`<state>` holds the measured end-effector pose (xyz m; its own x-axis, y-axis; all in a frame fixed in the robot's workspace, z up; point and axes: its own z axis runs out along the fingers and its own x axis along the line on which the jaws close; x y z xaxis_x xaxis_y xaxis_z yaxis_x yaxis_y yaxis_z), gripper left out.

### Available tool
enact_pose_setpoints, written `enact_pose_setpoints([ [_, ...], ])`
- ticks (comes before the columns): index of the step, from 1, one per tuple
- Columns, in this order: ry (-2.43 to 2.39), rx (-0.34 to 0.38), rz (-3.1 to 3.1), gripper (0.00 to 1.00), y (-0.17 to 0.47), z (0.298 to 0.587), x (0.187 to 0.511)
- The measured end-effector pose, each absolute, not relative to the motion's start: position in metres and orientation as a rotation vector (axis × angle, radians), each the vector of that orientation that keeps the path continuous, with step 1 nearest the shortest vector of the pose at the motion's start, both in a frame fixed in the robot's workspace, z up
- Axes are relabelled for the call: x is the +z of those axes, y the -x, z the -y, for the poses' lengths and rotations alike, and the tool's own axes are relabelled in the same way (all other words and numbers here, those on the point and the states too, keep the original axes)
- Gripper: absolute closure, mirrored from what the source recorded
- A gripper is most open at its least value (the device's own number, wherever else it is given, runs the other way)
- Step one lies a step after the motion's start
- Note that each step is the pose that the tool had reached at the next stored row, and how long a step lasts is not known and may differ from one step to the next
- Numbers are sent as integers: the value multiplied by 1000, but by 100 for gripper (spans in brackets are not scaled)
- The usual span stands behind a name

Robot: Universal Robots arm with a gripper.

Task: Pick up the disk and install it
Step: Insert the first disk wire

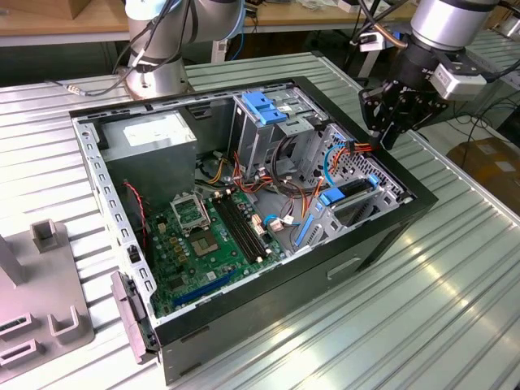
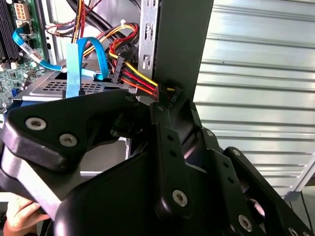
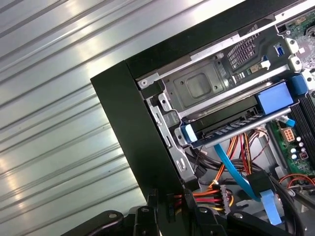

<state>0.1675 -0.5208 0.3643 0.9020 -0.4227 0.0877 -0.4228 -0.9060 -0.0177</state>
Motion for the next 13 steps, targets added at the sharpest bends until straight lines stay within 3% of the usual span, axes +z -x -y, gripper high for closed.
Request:
enact_pose_setpoints([
  [5,-3060,141,680,67,-167,521,364],
  [7,-3059,142,680,82,-167,521,364],
  [13,-3054,141,698,83,-167,521,369],
])
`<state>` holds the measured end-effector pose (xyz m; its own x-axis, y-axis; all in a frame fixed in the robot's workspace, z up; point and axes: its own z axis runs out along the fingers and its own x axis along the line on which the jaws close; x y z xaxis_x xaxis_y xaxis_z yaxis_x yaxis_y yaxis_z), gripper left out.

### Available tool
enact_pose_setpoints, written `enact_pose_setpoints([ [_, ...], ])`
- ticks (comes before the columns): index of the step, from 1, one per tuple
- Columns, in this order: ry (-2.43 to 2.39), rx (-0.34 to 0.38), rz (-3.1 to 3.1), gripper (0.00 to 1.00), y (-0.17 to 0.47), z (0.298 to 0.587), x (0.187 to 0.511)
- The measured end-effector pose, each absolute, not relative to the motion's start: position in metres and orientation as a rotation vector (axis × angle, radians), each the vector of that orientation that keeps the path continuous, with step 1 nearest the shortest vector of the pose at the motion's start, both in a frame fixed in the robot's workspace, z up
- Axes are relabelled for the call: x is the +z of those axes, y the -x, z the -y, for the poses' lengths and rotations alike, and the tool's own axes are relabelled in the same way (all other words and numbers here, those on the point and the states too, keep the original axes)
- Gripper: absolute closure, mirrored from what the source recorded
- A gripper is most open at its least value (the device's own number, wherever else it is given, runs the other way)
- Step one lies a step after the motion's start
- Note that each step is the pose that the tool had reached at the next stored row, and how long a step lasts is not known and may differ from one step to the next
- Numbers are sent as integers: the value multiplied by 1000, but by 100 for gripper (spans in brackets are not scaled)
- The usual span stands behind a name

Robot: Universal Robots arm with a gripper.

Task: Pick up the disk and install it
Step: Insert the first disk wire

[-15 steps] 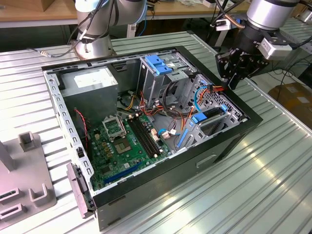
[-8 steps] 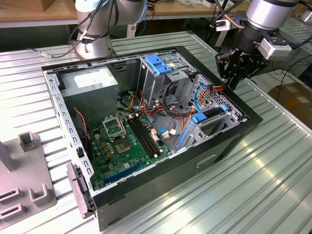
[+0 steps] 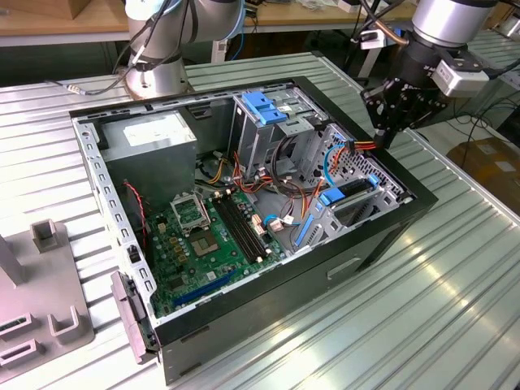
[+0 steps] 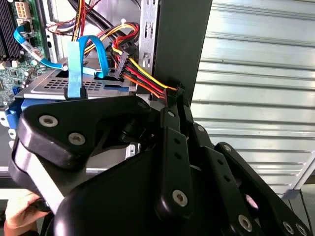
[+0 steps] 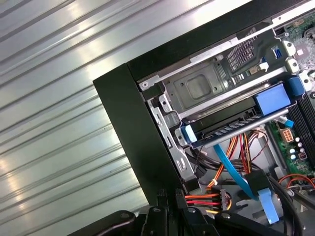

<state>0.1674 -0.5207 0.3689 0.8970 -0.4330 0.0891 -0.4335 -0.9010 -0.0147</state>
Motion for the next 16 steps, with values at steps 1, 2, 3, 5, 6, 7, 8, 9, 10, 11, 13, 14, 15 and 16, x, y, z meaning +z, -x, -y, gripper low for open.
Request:
enact_pose_setpoints([
  [1,-3050,141,714,83,-167,521,369],
  [2,-3041,141,749,83,-167,521,370],
  [3,-3035,141,767,83,-167,521,370],
  [5,-3029,141,787,83,-167,521,370],
  [6,-3027,141,795,83,-167,521,370],
  [7,-3025,141,802,83,-167,521,370],
  [8,-3025,141,802,83,-167,521,370],
  [9,-3025,141,803,83,-167,521,370],
  [10,-3025,141,803,83,-167,521,370],
  [11,-3024,141,805,83,-167,521,370],
  [13,-3019,141,821,83,-167,521,370],
  [14,-3018,141,824,83,-165,521,370],
  [15,-3018,141,824,83,-162,521,370],
  [16,-3018,141,824,83,-160,521,370],
])
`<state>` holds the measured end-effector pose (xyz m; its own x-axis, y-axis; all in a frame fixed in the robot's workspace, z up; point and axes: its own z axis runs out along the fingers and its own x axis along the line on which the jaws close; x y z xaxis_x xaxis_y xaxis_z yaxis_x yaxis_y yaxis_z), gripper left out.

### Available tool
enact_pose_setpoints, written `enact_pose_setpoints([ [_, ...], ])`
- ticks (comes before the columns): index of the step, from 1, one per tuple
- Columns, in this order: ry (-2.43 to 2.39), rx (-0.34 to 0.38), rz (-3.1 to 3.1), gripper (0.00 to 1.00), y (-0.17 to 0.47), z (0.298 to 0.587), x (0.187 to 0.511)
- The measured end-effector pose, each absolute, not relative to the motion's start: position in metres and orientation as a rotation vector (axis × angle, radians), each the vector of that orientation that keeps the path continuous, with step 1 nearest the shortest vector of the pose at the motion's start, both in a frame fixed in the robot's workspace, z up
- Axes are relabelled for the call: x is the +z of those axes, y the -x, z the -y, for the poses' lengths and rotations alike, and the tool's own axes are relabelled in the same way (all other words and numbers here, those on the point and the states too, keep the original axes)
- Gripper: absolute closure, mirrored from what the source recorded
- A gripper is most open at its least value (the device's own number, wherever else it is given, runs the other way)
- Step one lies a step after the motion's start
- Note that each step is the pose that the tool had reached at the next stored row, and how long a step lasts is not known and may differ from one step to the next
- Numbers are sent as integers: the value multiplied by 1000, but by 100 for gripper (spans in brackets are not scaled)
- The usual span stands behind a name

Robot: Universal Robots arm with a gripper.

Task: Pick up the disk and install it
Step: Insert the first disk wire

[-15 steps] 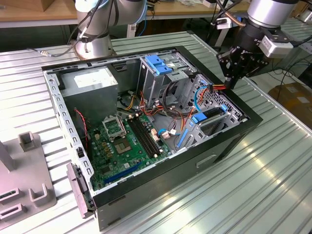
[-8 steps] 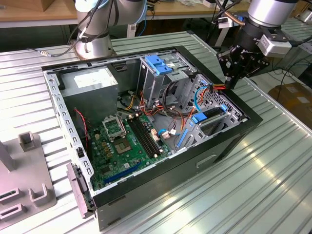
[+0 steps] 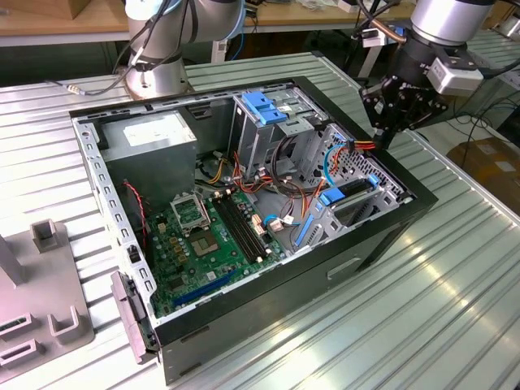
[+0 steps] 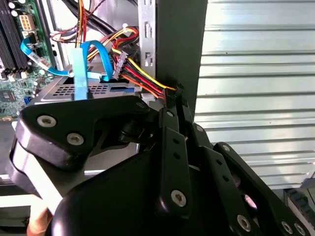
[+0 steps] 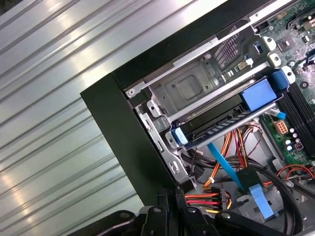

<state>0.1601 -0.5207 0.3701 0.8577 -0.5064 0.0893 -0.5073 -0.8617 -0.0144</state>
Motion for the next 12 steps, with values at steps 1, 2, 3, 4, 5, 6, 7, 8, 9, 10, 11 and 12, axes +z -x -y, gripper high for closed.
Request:
enact_pose_setpoints([
  [1,-3018,141,824,83,-158,521,370],
  [2,-3016,141,833,83,-157,521,370],
  [3,-3013,141,843,83,-156,521,370],
  [4,-3010,141,852,83,-156,521,370],
  [5,-3006,141,864,83,-155,521,370],
  [6,-3003,141,873,83,-155,521,370],
  [7,-2999,140,886,83,-154,521,370],
  [8,-2996,140,895,83,-154,521,370],
  [9,-2988,140,918,83,-154,521,370],
  [10,-2981,140,938,83,-154,521,370],
  [11,-2976,140,954,83,-154,521,370],
  [12,-2968,140,975,83,-154,521,370],
])
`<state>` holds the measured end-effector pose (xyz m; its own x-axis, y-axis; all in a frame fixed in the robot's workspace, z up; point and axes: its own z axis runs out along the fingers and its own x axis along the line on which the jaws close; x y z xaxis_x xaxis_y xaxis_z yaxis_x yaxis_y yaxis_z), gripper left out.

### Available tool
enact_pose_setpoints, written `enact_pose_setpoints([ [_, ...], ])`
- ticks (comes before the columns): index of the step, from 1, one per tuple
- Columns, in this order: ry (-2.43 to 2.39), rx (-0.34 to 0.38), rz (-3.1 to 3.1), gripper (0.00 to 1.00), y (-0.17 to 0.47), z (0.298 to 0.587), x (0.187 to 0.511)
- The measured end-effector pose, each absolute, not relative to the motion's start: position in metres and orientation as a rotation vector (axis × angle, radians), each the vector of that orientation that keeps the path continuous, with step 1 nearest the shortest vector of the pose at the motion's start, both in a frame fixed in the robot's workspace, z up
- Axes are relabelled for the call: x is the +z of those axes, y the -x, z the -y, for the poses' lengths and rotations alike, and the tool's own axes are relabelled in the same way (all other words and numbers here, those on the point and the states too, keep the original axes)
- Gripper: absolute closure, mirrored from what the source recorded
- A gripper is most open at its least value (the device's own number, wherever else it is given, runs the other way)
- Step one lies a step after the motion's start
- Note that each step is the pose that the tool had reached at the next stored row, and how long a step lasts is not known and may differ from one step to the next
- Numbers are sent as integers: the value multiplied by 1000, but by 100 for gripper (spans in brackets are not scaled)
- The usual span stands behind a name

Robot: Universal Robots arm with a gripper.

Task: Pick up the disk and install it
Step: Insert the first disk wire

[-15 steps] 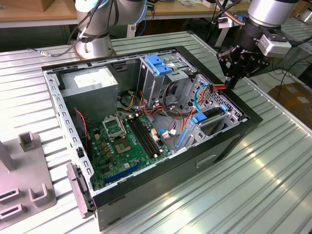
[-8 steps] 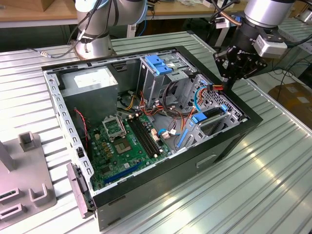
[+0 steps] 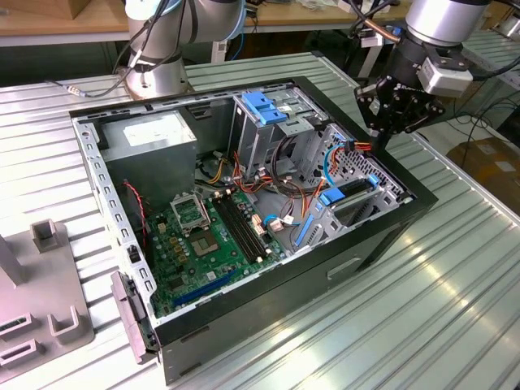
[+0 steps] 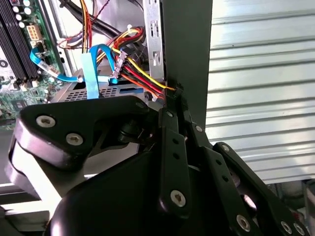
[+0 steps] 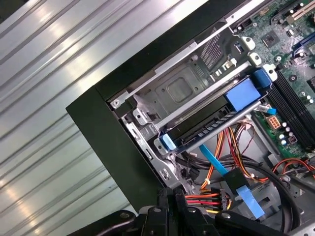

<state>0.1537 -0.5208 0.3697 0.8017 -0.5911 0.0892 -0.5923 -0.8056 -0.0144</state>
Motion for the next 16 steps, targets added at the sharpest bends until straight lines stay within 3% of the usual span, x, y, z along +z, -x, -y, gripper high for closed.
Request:
enact_pose_setpoints([
  [16,-2871,137,1213,83,-145,521,370],
])
